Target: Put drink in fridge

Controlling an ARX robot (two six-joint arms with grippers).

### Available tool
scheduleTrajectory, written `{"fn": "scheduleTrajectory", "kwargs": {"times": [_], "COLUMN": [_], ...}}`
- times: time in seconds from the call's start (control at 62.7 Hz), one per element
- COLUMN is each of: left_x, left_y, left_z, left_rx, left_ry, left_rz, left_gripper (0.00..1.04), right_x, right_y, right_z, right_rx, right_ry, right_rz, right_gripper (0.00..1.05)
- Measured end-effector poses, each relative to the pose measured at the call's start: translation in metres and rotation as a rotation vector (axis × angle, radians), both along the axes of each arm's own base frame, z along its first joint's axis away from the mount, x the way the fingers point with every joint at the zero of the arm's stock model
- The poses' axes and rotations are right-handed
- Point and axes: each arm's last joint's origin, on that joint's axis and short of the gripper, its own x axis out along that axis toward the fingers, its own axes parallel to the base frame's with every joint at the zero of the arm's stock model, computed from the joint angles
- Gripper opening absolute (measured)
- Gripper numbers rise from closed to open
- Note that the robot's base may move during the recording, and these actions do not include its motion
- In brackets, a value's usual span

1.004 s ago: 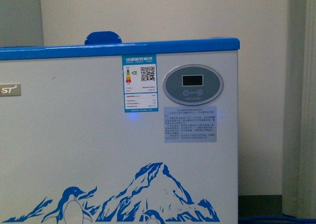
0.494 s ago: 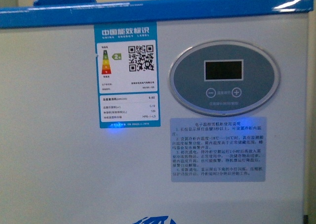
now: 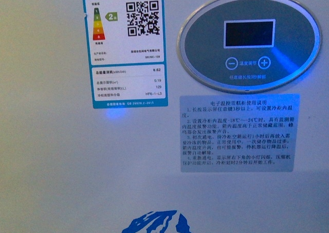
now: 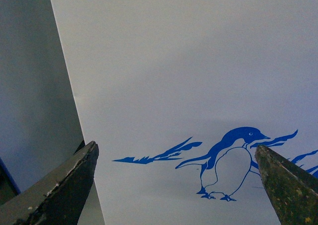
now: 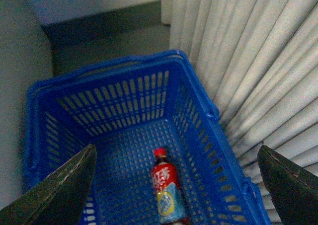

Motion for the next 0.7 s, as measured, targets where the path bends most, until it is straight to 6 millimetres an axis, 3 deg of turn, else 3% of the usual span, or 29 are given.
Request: {"fn": "scheduleTrajectory", "kwargs": {"times": [0.096,0.271,0.51,0.701], "left_x": [0.0,0.0,0.0,0.0], "left_y": [0.0,0.0,0.0,0.0], "left_z": [0.0,0.0,0.0,0.0], "left_rx": [0.0,0.0,0.0,0.0], "left_ry": [0.0,0.0,0.0,0.0], "left_rz": [0.0,0.0,0.0,0.0], "left_gripper": [0.97,0.97,0.97,0.97], "right_x": [0.03,0.075,0.104,0.115], "right_y": [-0.019,-0.033,-0.02,-0.02], "right_z": [-0.018,-0.086,-0.159,-0.216], "right_rx": [-0.012,0.025,0.026,0.008], "right_ry": [0.1,0.312,0.474,0.58], "right_rz": [-0.031,-0.012,0.036,0.021], "right_gripper": [0.97,0.97,0.97,0.97]}}
